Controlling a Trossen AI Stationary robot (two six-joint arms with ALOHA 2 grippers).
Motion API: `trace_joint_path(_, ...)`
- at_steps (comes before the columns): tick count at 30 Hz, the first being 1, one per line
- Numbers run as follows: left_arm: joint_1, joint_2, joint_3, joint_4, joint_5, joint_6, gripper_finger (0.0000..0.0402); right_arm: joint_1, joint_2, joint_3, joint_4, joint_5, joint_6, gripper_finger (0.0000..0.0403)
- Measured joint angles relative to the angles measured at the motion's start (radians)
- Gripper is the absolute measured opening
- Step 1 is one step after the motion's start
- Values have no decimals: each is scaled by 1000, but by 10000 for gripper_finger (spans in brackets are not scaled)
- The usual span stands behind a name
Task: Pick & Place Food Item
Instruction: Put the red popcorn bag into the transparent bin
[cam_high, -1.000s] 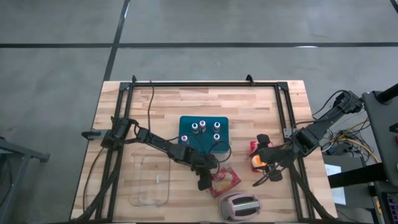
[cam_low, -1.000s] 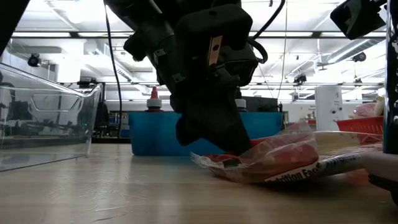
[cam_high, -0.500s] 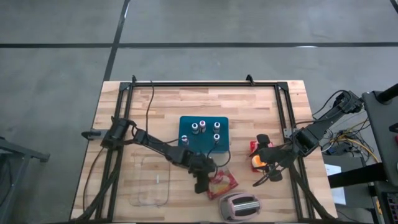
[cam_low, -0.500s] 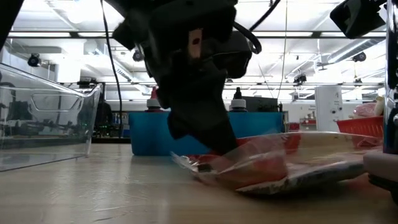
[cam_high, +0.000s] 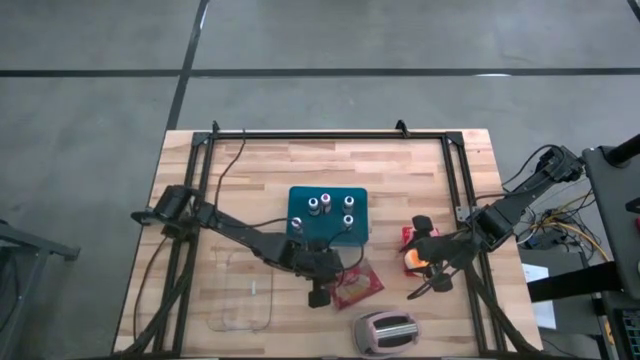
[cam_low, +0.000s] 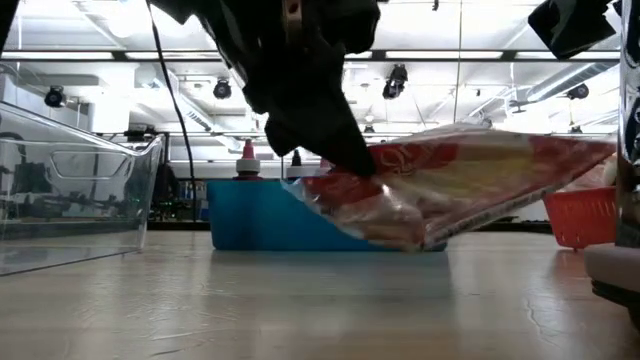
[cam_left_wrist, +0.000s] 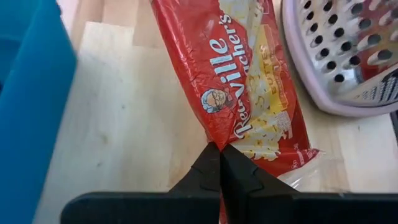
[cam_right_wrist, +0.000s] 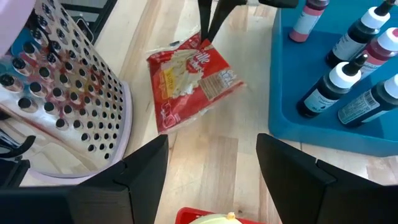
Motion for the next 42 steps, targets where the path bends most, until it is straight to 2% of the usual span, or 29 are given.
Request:
trace_joint_path(8,-15,-25,-69,20,-63,-10,0,0,0,0,44,23,-45,237)
trace_joint_path(15,-26,-125,-148,87,-152,-2,0,0,1,-12,93,97,-102,237)
trace_joint_path(28,-72,-363,-380,298,-408,60,0,0,0,-66,450,179,-402,237)
trace_joint_path(35,-95,-425,-456,411,-525,195,0,-1,-7,-84,644,168,-565,237)
trace_joint_path(39,-104,-450,-512,524,-571,288,0,-5,-22,-110,757,86,-629,237)
trace_joint_path(42,-109,-474,-561,636,-580,354,0,-6,-51,-132,796,69,-656,237)
